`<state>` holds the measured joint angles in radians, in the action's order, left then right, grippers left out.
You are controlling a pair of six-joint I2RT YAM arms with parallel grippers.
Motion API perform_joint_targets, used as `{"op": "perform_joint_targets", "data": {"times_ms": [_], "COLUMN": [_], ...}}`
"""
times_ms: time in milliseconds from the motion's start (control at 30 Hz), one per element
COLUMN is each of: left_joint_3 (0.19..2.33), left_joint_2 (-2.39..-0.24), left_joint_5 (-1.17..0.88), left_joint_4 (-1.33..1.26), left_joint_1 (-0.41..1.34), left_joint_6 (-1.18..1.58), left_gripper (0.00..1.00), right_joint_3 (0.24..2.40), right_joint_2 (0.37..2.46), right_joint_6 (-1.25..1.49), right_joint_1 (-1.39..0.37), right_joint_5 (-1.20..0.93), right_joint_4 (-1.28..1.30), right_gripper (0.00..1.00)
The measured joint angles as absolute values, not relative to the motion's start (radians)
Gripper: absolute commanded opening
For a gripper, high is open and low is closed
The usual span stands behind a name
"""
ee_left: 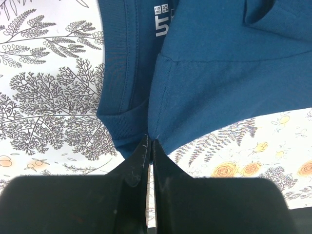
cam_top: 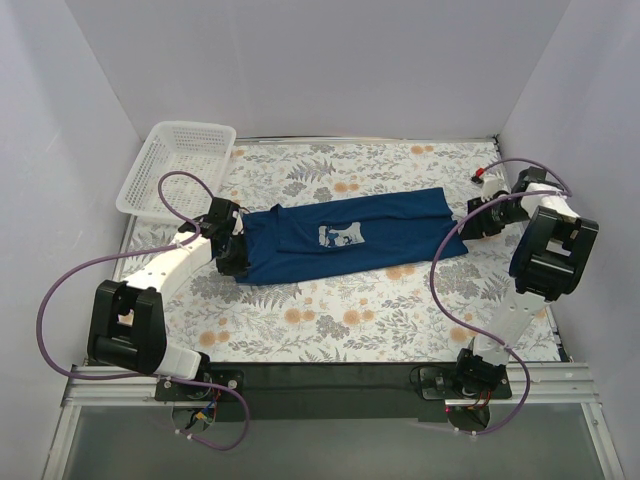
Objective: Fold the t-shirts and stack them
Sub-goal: Fold the tshirt
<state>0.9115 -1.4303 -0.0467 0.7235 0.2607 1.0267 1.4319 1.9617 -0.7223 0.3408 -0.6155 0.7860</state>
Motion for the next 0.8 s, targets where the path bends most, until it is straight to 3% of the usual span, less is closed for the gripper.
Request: {"op": "perform_joint_targets", "data": {"times_ms": [600, 733, 800], "left_joint_3": [0.912, 0.911, 0.911], "left_joint_2": [-1.421, -1.421, -1.421], "left_joint_5": [-0.068, -0.069, -0.070], "left_joint_4": [0.702, 0.701, 0.698], "left_joint_1": [0.261, 0.261, 0.261], "left_joint_6": [1.018, 1.018, 1.018], "left_gripper": [0.00, 0.00, 0.00], "right_joint_3": [1.373, 1.344, 1.335], "right_joint_2": [1.981, 1.978, 1.975], "right_joint_6": [-0.725, -0.724, -0.727], "right_joint_1": [0.330, 0.324, 0.323], "right_joint_5": [-0.548, -0.552, -0.553], "right_joint_4": [0.744, 0.727, 0.719], "right_gripper": [0.40, 0.30, 0.20]}}
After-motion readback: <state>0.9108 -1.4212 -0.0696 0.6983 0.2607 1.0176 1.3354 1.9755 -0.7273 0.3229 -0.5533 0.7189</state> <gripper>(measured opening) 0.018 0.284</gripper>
